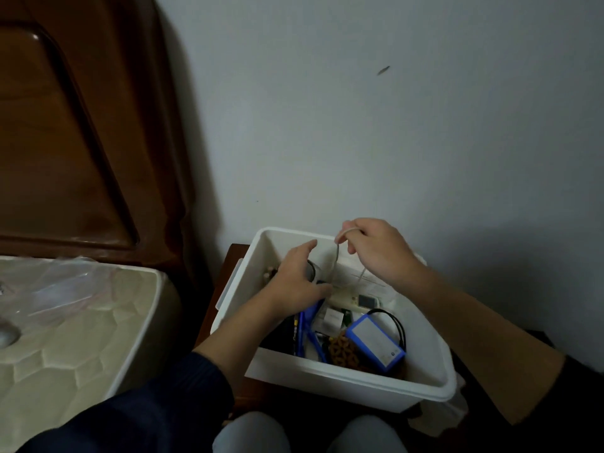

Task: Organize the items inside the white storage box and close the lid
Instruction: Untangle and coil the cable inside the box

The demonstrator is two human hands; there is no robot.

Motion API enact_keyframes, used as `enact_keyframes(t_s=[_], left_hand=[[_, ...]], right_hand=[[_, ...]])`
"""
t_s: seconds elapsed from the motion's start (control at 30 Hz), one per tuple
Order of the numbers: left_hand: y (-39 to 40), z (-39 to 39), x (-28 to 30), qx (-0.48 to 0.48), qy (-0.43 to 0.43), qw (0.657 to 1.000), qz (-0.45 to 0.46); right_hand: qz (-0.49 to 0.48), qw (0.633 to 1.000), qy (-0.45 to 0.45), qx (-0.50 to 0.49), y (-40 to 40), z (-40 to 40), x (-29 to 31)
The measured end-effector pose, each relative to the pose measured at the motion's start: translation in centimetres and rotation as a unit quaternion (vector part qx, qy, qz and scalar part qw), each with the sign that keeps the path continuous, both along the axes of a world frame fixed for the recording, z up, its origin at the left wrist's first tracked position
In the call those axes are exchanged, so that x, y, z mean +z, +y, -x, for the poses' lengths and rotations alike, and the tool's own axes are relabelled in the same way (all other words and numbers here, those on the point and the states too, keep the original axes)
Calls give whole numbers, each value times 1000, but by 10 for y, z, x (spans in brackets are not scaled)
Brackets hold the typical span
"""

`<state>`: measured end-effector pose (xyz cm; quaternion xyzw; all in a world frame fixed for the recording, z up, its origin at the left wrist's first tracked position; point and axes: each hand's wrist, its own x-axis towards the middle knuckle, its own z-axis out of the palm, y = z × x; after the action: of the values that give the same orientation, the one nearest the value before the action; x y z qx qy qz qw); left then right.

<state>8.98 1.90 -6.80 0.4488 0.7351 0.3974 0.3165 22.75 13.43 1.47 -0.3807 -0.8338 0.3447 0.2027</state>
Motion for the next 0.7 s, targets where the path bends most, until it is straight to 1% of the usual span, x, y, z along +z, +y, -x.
enact_keyframes(t_s=[0.1, 0.17, 0.23, 0.37, 0.6, 0.7], left_hand=[[8, -11, 18, -19, -35, 999, -34], [12, -17, 28, -27, -32, 998, -44], [15, -23, 36, -31, -32, 998, -52], [17, -28, 43, -18, -72, 995, -71], [21, -31, 38, -22, -79, 995, -54], [27, -33, 35, -24, -61, 997, -40]], right_hand=[[-7, 999, 35, 3, -7, -6, 29], [2, 999, 51, 1, -12, -10, 42], [15, 998, 63, -6, -15, -15, 52], [45, 994, 99, -23, -20, -24, 61], [89, 980, 177, 6, -23, -26, 69], [108, 974, 200, 13, -20, -27, 73]])
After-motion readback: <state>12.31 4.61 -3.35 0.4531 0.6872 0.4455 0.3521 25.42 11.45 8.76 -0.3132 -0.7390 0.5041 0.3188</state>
